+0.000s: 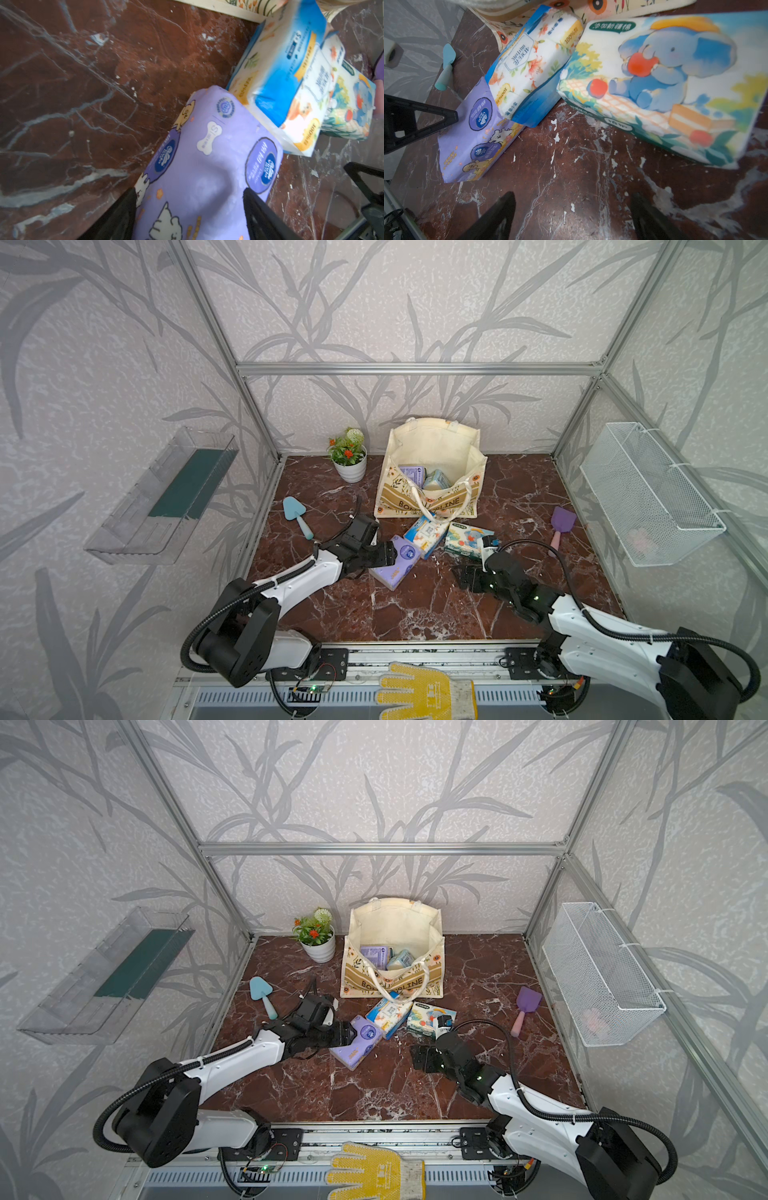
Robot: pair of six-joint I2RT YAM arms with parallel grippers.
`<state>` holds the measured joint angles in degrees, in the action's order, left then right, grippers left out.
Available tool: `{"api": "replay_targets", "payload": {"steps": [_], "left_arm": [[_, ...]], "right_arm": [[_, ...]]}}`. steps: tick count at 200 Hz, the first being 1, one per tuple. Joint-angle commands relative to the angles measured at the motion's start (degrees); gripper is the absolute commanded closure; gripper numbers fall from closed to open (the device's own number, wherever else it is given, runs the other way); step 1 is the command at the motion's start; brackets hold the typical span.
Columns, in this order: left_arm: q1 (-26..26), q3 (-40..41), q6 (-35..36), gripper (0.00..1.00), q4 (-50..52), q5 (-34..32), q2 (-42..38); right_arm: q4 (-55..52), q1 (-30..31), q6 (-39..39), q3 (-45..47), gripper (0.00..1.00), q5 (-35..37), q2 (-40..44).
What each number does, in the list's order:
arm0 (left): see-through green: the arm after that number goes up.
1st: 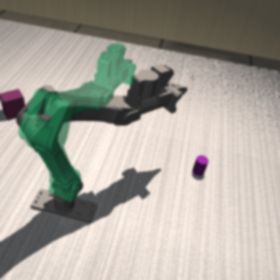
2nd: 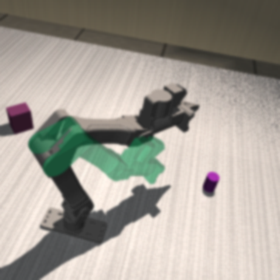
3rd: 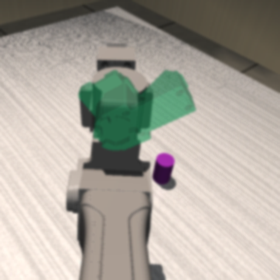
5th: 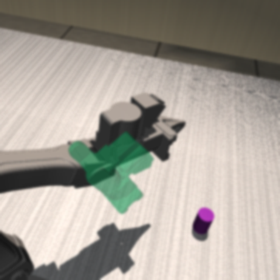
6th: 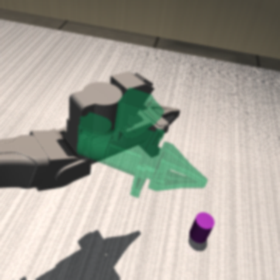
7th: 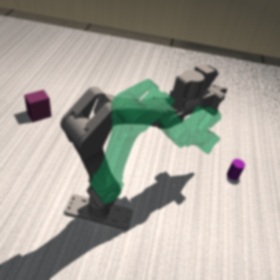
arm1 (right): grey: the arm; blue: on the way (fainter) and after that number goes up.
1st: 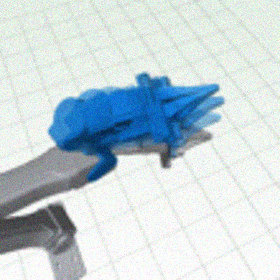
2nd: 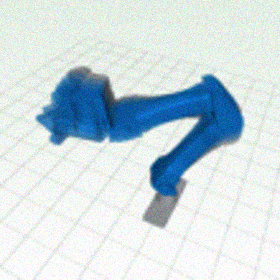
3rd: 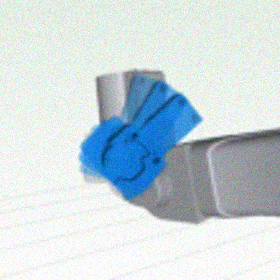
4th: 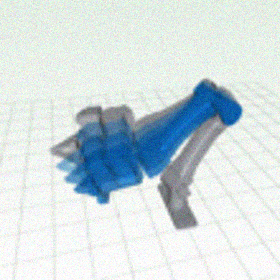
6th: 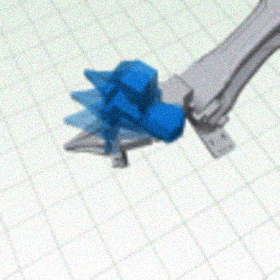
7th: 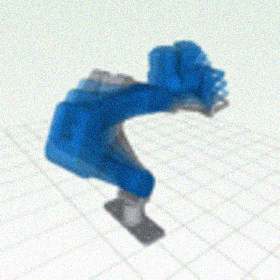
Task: Put tissues into the canvas bag
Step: Pick up the pack of facial tissues from the center of the board.
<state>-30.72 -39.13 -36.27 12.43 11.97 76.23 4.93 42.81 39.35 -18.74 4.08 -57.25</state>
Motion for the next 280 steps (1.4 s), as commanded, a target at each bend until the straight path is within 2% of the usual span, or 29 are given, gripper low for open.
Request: {"api": "replay_targets", "payload": {"steps": [1,63,100,120,172,196,232,280], "left_arm": [[-0.87,2.40,-6.80,0.21,1.33,-0.66,-2.48],[-3.73,6.72,-10.90,0.20,-4.23,4.45,-2.78],[-3.56,6.66,-8.50,0.16,-2.95,3.71,-6.43],[-2.32,6.75,-7.38,0.13,-1.06,2.95,-8.04],[3.12,5.49,-4.09,0.13,1.15,6.49,-6.27],[3.87,5.99,-3.41,0.13,-1.00,8.06,-5.34],[3.38,6.74,-3.25,0.16,-5.27,14.09,-2.95],[0.44,9.37,-6.67,0.16,-10.78,16.73,-3.46]], "right_arm": [[2.90,1.58,1.37,-2.97,0.15,0.55,-1.70],[5.91,5.74,4.19,-4.90,0.16,0.38,-7.92],[6.58,7.50,4.94,-6.11,0.18,0.27,-10.26],[6.96,8.55,5.25,-6.96,0.20,0.33,-11.72],[8.25,9.65,5.66,-8.67,0.22,0.68,-14.32],[8.39,10.01,5.73,-9.78,0.23,0.34,-15.72],[9.95,10.84,6.66,-11.63,0.24,-1.15,-19.84],[11.05,11.22,7.50,-12.91,0.25,-1.53,-23.16]]}}
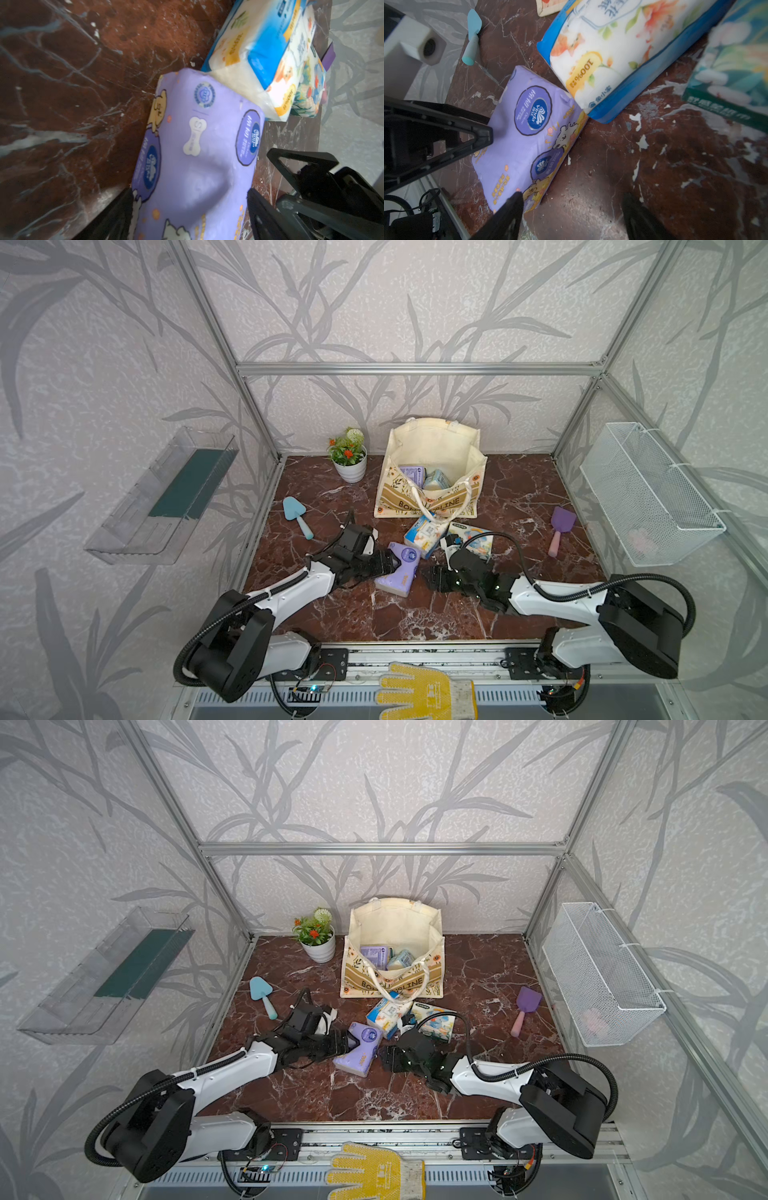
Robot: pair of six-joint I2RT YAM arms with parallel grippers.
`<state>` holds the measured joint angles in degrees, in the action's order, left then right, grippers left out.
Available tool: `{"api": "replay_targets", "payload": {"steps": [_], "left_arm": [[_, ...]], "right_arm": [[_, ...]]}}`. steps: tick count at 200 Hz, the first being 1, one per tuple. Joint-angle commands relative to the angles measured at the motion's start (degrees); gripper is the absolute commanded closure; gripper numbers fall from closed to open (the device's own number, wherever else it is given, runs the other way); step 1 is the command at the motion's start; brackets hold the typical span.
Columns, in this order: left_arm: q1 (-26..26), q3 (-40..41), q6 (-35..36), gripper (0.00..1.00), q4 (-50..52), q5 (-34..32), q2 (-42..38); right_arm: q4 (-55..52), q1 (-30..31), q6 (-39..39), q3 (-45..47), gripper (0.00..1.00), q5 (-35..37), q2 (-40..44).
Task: Put tissues into the canvas bag
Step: Pick up the pack of facial tissues from the center of the board.
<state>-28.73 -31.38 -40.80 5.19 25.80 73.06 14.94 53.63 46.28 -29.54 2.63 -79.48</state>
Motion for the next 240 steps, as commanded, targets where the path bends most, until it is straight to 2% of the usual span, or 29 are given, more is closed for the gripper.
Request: {"api": "replay_targets", "payload": {"steps": [1,46,74,110,170,240], "left_arm": [[-1.66,1.61,-2.28,0.16,-3.53,2.87,-0.33],[-2.55,5.22,-7.72,0.15,-9.50,3.36,-2.57],[-1.72,4.57,-5.73,0.11,-3.87,-0.41,-4.21],[0.50,3.95,-3.81,0.11,-3.21,1.15,-2.06],[1.57,4.04,-0.79,0.11,-3.08,2.78,0.05],[1.64,6.83,-0.27,0.12,-9.55,6.85,3.41]], "right_arm": [[1.01,0.41,0.52,-2.11,0.25,-0.08,-0.94],[-0.73,0.43,0.26,-2.71,0.25,0.78,-0.70],[-2.08,0.43,-0.23,-3.24,0.26,0.95,-0.96],[-0.79,0.43,-0.10,-3.91,0.31,-1.25,-2.41],[0.34,0.77,0.51,-4.98,0.31,-2.47,-5.16],[2.29,1.04,2.20,-4.47,0.36,-3.21,-8.00]]}}
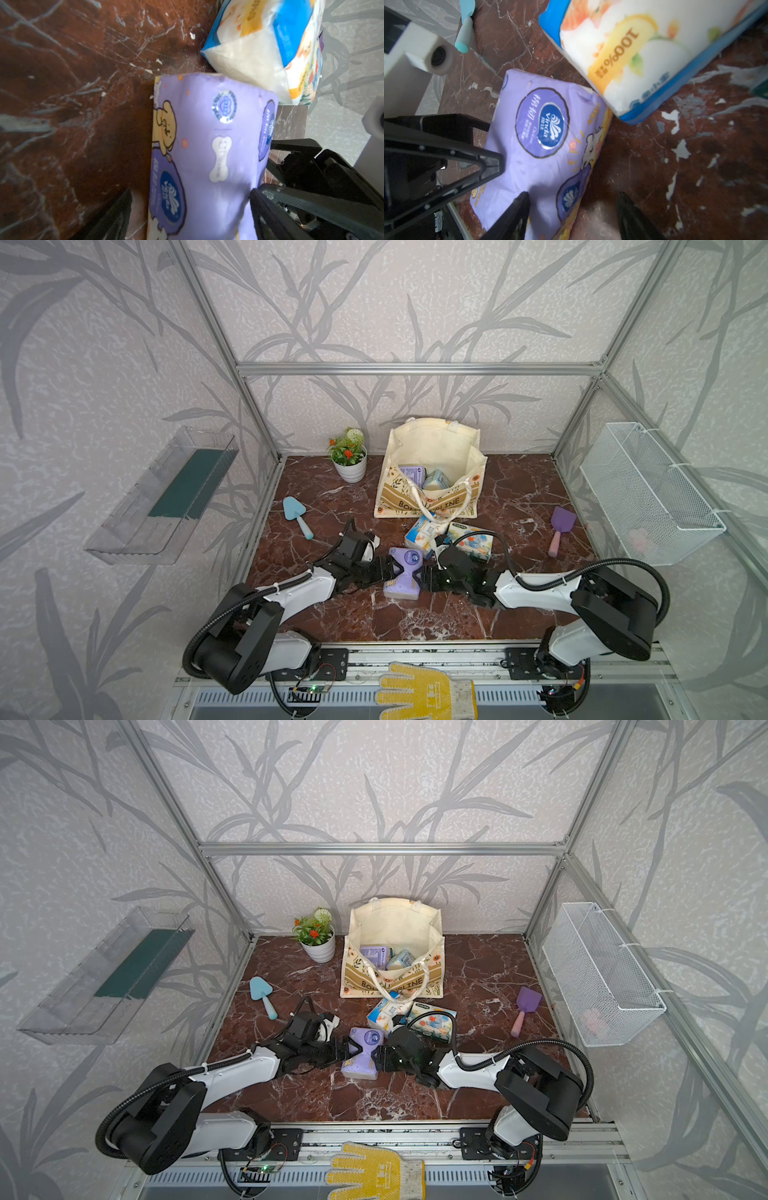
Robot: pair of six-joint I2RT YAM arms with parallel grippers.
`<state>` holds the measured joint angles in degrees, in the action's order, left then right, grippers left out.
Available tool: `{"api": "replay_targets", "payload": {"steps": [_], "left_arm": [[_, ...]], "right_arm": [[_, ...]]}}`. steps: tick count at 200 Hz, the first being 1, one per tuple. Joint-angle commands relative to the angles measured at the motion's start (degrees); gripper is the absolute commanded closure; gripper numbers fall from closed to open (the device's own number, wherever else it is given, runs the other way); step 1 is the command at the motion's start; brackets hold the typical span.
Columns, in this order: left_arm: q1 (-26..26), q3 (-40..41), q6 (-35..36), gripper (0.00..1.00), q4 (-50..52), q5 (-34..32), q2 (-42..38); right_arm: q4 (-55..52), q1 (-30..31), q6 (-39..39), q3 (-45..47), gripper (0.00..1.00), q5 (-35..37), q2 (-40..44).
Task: Put tissues into the canvas bag
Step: Pick up the pack of facial tissues from the center of the board.
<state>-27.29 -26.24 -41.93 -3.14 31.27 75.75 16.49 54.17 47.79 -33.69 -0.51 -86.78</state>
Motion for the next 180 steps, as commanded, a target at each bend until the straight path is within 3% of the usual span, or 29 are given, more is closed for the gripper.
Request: {"api": "replay_targets", "payload": {"steps": [1,97,180], "left_arm": [[0.21,1.71,0.88,0.12,-1.29,1.45,0.68],[0.05,5.88,-3.11,0.11,-13.17,5.41,1.12],[-0.59,5.84,-5.49,0.12,-17.07,6.79,1.66]], "right_arm": [[0.74,0.45,0.71,-0.32,0.37,-0.04,-0.73],[-0.47,0.35,3.43,3.26,0.47,1.65,-2.28],[-1.79,-0.05,4.05,5.94,0.48,2.50,-1.28]]}}
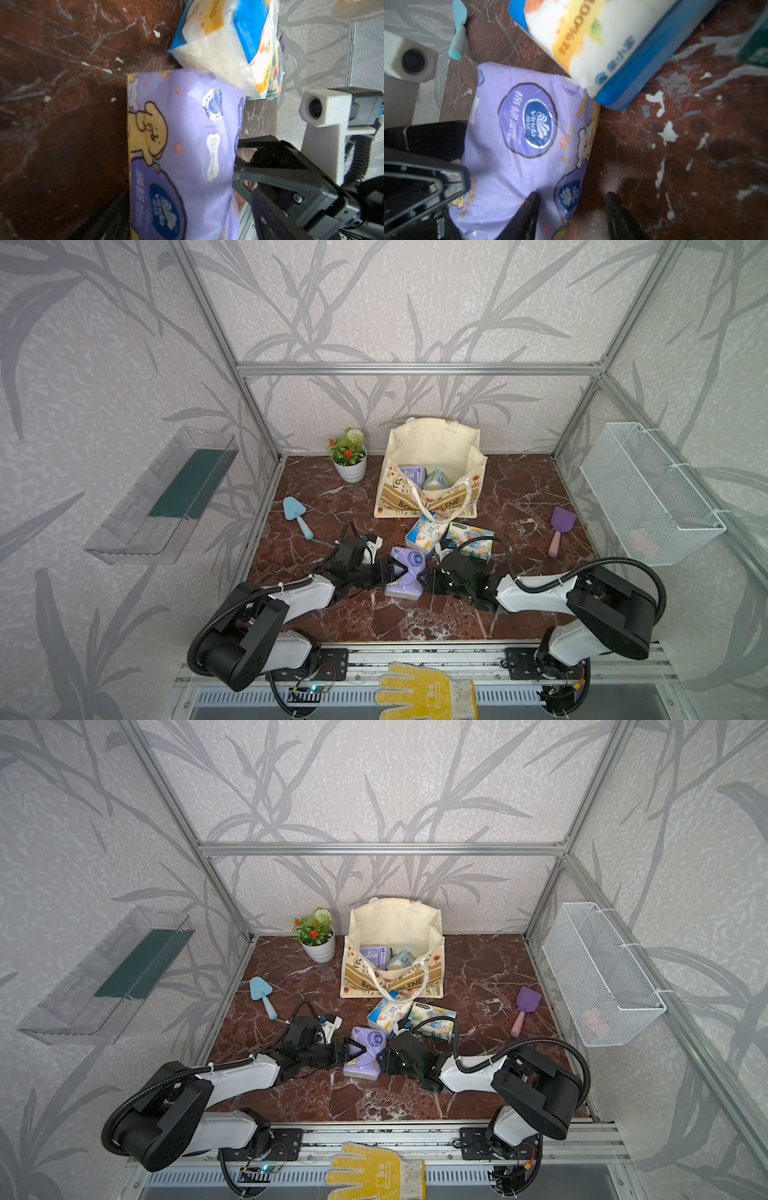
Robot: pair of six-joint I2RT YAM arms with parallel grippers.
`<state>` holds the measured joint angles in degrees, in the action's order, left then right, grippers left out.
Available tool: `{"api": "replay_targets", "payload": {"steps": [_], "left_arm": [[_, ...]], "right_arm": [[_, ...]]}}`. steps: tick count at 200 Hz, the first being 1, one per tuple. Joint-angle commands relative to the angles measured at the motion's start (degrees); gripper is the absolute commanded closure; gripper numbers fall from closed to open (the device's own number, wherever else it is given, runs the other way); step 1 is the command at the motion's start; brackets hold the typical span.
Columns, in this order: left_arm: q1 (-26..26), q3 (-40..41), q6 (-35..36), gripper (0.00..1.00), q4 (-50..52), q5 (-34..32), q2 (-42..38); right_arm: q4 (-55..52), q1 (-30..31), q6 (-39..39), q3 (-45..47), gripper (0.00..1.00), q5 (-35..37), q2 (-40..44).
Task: Put tissues into the canvas bag
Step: Pick up the pack of facial tissues from the center of the board.
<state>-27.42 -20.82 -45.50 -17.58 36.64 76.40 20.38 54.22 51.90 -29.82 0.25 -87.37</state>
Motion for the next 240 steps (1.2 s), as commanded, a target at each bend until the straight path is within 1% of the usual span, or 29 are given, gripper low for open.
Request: {"api": "replay_targets", "payload": {"steps": [1,19,53,74,90,99,126,153,166,181,197,214,240], "left_arm": [[-0.45,0.47,-1.99,0.12,-2.71,1.41,0.97],[-0.77,0.86,-2.87,0.13,-4.26,1.55,1.58],[-1.27,0.84,-3.78,0.17,-5.77,1.66,1.95],[-1.46,0.78,-4.32,0.26,-6.36,1.50,2.16],[-1.62,0.78,-4.76,0.40,-6.66,1.08,2.17],[-1.71,0.71,-4.98,0.45,-6.96,0.91,2.10],[-1.90,0.45,-5.25,0.48,-6.93,0.22,2.19],[-1.88,0.56,-5.61,0.58,-6.67,-0.86,1.94],[-1.90,0.64,-5.70,0.63,-6.04,-1.50,1.14],[-1.85,0.63,-5.12,0.68,-3.74,-2.67,-0.37],[-1.85,-0.07,-4.24,0.70,0.38,-4.58,-2.39],[-1.88,-0.45,-3.81,0.70,2.87,-5.84,-4.12],[-1.85,-1.64,-3.03,0.71,6.58,-6.75,-5.86]], "right_arm": [[-5.65,-0.04,-0.05,2.06,0.48,1.71,-0.69],[-5.95,-0.15,0.00,2.23,0.47,1.86,-0.44],[-6.32,-0.25,-0.22,2.53,0.47,1.95,0.01],[-6.41,-0.25,-0.21,2.51,0.47,1.99,0.18],[-6.32,-0.25,-0.18,2.53,0.47,1.95,0.05],[-6.36,-0.33,-0.26,2.47,0.47,1.87,0.03],[-6.37,-0.34,-0.29,2.38,0.47,1.95,0.20],[-6.81,-0.34,-0.78,2.01,0.47,2.04,0.66],[-7.33,-0.34,-1.30,1.72,0.43,2.20,1.29],[-8.77,-0.34,-2.39,1.28,0.33,3.12,2.73],[-10.55,-0.37,-4.20,0.82,0.21,4.50,4.76],[-11.37,-0.42,-6.32,0.88,0.17,5.34,7.34],[-14.09,-0.91,-10.03,0.32,0.14,5.81,11.35]]}}
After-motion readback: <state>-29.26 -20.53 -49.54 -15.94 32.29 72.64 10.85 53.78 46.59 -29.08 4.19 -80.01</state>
